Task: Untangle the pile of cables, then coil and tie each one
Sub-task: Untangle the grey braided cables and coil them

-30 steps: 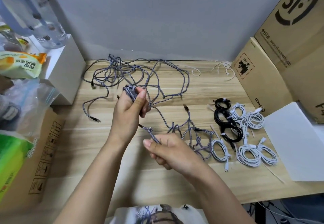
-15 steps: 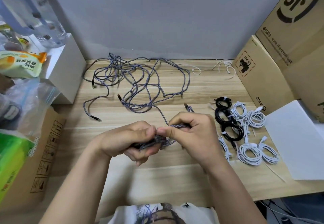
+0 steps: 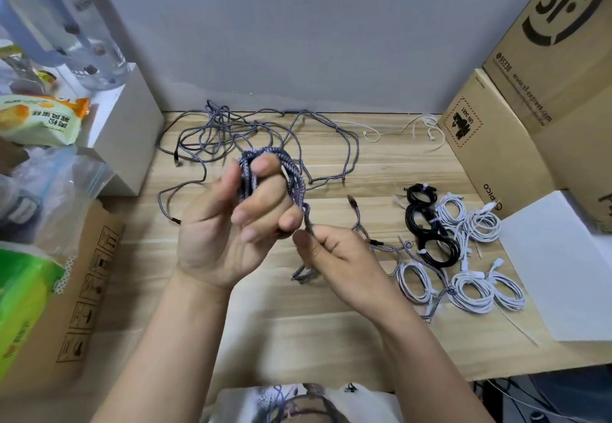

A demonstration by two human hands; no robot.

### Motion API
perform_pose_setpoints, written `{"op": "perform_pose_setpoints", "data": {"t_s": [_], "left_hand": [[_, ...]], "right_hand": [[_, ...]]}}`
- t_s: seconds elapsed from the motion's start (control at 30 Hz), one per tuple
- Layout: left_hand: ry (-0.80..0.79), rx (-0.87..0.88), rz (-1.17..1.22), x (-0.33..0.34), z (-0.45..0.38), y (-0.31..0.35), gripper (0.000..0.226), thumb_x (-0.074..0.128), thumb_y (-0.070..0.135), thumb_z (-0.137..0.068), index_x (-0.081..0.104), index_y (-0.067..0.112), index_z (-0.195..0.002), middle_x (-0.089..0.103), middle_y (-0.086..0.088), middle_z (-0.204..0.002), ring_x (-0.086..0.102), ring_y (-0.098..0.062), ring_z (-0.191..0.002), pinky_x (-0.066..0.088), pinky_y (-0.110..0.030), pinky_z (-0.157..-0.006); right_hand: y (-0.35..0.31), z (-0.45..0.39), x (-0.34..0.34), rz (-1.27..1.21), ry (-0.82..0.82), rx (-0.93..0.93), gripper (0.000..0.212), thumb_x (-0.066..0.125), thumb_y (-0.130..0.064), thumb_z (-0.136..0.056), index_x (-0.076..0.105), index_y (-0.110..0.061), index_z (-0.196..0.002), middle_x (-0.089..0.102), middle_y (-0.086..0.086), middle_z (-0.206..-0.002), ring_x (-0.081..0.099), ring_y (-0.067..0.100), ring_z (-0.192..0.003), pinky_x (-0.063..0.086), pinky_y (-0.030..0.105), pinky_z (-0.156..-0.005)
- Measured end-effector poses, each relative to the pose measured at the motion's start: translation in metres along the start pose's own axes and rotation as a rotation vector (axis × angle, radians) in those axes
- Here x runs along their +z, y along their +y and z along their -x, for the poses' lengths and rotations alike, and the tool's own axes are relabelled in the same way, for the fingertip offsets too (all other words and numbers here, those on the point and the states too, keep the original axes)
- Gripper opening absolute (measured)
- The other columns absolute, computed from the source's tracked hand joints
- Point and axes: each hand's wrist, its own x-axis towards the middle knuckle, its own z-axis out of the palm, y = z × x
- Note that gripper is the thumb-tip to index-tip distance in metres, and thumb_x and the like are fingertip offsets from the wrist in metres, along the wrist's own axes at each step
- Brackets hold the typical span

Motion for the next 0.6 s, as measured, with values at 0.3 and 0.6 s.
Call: {"op": "perform_pose_setpoints", "data": {"t_s": [0.3, 0.6], "left_hand": [[0.526, 0.352, -0.369, -0.008, -0.016, -0.014, 0.019, 0.034, 0.028, -0.092, 0.047, 0.015, -0.09, 0.039, 0.009, -0.053, 0.038, -0.006, -0.044, 0.05, -0.021, -0.065], [0.581, 0.423, -0.967, -0.032, -0.01, -0.02, 0.011, 0.037, 0.02, -0.094, 0.046, 0.014, -0.097, 0.048, 0.011, -0.056, 0.044, -0.007, -0.052, 0.042, -0.02, -0.061]], "right_hand": [[-0.01, 0.008, -0.002, 0.425, -0.178, -0.045, 0.04, 0.05, -0.044, -0.089, 0.043, -0.026, -0.054, 0.06, -0.012, -0.049, 0.051, -0.001, -0.053, 0.037, 0.023, -0.09], [-0.012, 0.01, -0.006, 0.301, -0.114, 0.06, 0.016, 0.073, -0.019, -0.079, 0.061, -0.028, -0.071, 0.061, -0.007, -0.064, 0.054, 0.009, -0.063, 0.045, 0.032, -0.069]]}}
